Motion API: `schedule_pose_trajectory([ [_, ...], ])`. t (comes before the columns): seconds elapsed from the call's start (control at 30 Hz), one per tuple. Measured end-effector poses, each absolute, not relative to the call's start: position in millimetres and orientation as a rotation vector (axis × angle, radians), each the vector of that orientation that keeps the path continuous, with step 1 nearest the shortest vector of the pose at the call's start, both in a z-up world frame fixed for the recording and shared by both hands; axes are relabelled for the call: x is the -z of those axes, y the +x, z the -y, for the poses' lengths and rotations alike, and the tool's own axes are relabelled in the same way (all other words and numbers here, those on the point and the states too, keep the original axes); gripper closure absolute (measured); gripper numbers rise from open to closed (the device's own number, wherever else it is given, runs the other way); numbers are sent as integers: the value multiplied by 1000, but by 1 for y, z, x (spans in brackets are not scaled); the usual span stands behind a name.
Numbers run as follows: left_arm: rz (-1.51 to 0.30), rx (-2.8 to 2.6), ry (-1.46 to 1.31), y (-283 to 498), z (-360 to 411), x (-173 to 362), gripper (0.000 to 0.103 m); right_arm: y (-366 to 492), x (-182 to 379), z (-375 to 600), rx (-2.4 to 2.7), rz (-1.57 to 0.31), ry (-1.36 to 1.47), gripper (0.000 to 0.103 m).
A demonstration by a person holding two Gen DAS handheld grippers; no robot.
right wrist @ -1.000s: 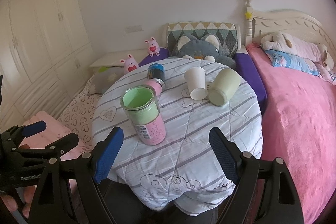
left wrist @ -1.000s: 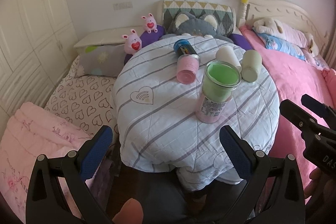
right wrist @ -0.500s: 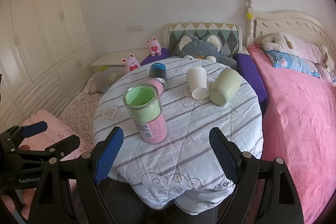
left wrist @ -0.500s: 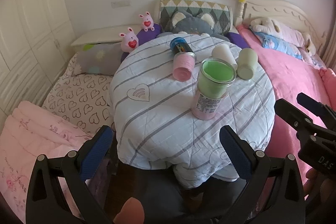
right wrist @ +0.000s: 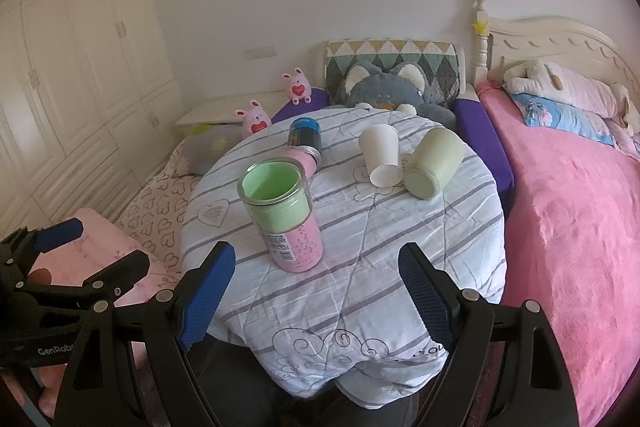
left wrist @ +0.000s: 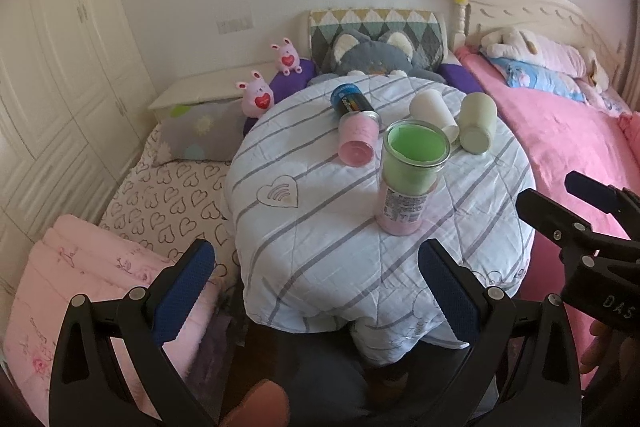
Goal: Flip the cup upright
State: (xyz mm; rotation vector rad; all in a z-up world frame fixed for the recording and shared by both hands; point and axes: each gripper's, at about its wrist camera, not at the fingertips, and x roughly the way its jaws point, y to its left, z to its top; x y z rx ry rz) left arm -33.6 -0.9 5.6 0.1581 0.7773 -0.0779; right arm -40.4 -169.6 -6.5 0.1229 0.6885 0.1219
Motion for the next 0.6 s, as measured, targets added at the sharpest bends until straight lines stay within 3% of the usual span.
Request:
schedule_pose_trajectory([
  [0.6,-791,162,57,-33,-12,-5,0,-40,8,169,-127,-696,130,18],
])
